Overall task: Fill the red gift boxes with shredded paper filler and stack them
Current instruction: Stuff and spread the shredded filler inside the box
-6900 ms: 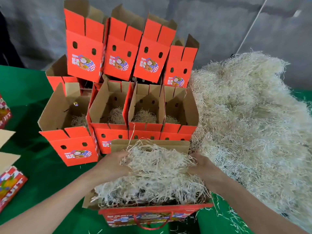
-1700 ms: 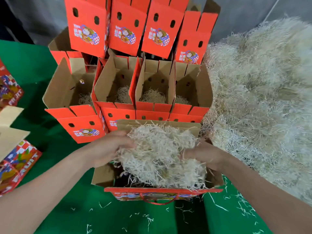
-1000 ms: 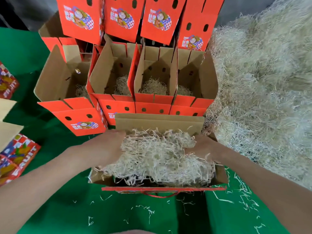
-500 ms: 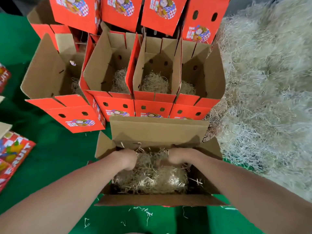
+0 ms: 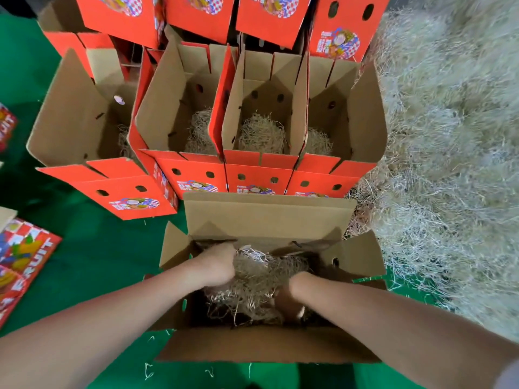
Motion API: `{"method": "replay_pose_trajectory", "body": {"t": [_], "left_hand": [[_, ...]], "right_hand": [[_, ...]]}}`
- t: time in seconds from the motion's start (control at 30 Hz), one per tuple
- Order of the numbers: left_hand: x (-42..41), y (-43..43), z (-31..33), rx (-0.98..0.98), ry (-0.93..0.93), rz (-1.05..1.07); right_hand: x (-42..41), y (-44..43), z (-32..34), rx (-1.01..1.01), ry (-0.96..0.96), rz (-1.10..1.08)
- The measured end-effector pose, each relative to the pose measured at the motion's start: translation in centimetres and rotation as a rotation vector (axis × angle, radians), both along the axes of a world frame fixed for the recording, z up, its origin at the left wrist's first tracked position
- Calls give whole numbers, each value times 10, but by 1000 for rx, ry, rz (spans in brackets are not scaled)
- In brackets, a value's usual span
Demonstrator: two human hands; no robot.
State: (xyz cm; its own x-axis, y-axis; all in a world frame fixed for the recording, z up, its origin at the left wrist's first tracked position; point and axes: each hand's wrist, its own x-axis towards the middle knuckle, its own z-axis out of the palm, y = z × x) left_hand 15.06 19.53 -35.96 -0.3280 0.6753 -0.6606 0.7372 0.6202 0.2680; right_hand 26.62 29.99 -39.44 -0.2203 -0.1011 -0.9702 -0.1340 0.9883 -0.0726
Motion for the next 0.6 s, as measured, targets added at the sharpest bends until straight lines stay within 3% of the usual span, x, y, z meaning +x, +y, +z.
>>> {"method": "replay_pose_trajectory", "body": {"t": [0.1, 0.2, 0.3, 0.37, 0.43, 0.53, 0.6], "left_hand": [[13, -9, 10, 41, 198, -346], [19, -8, 0, -134, 63, -520], [18, 9, -12, -345, 84, -710], [18, 19, -19, -375, 38, -714], [21, 24, -17, -283, -55, -747], [28, 19, -18, -376, -163, -745], [19, 18, -10, -284, -187, -653]], "right_hand": [[1, 9, 2, -63, 16, 2], [-8, 18, 16, -168, 163, -237], [-15, 33, 33, -210, 292, -527], [-16, 44, 45, -149, 298, -525], [-13, 48, 51, -72, 200, -461], [-4, 47, 40, -85, 49, -445], [-5, 43, 35, -107, 97, -425]]}}
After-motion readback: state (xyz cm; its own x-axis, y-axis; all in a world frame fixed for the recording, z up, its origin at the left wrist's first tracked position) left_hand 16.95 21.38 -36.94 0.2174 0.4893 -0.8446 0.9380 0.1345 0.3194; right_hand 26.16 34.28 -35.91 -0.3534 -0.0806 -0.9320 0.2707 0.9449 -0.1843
